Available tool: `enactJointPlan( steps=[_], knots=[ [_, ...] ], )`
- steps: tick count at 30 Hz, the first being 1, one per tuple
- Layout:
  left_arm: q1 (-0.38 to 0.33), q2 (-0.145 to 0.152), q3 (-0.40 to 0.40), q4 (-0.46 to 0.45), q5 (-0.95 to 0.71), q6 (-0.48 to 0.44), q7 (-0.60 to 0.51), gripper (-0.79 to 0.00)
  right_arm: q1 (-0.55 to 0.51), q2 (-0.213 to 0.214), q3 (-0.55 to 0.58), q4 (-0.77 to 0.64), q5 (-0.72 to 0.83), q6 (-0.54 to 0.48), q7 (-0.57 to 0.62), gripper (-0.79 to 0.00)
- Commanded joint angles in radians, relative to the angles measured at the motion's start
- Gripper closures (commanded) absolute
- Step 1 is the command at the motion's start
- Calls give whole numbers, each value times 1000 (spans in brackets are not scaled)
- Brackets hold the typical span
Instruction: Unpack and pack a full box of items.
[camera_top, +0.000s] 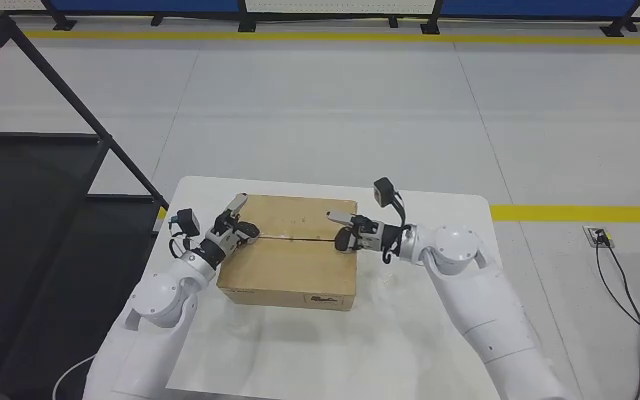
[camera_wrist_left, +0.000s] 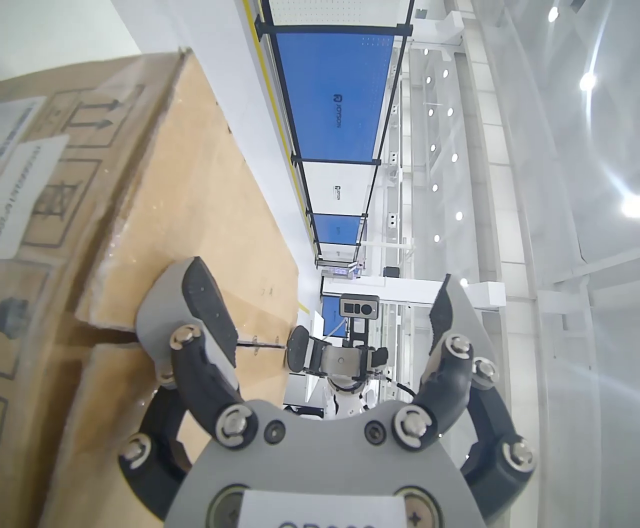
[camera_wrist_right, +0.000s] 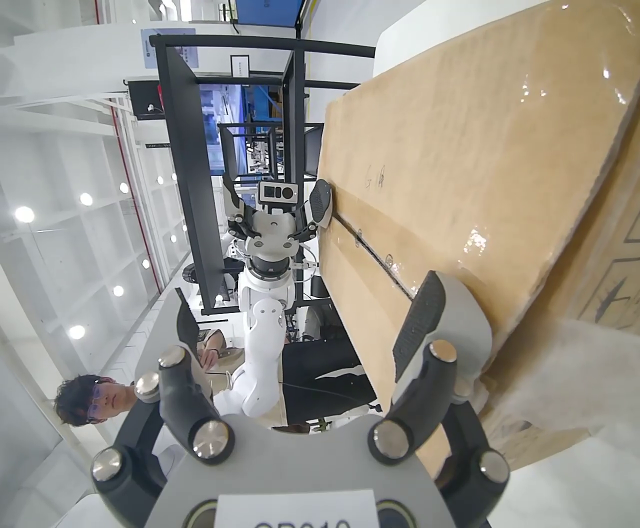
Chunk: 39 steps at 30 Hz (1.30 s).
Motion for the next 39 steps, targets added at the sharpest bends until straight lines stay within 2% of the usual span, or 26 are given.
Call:
enactJointPlan(
  steps=[1, 6, 12, 20, 34, 39],
  knots=[
    [-2, -1, 0, 5, 2, 2, 3, -785, -1, 4, 10, -3, -1, -12, -1, -785],
    [-3, -4, -5, 10, 3, 1, 5, -785, -39, 30, 78, -46, -18, -44, -34, -785],
    [-3, -5, -15, 7, 7, 6, 2, -785, -94, 53, 124, -106, -72, -11, -86, -785],
    [-8, -8, -20, 11, 20, 16, 8, -785, -81, 51, 70, -91, -107, 20, -82, -785],
    [-4, -11, -38, 15, 33, 26, 11, -785, -6, 28, -14, 13, -43, -22, -68, -785],
    [-3, -12, -46, 19, 23, 29, 6, -785, 11, 26, -20, 49, -44, -48, -104, -785]
  ],
)
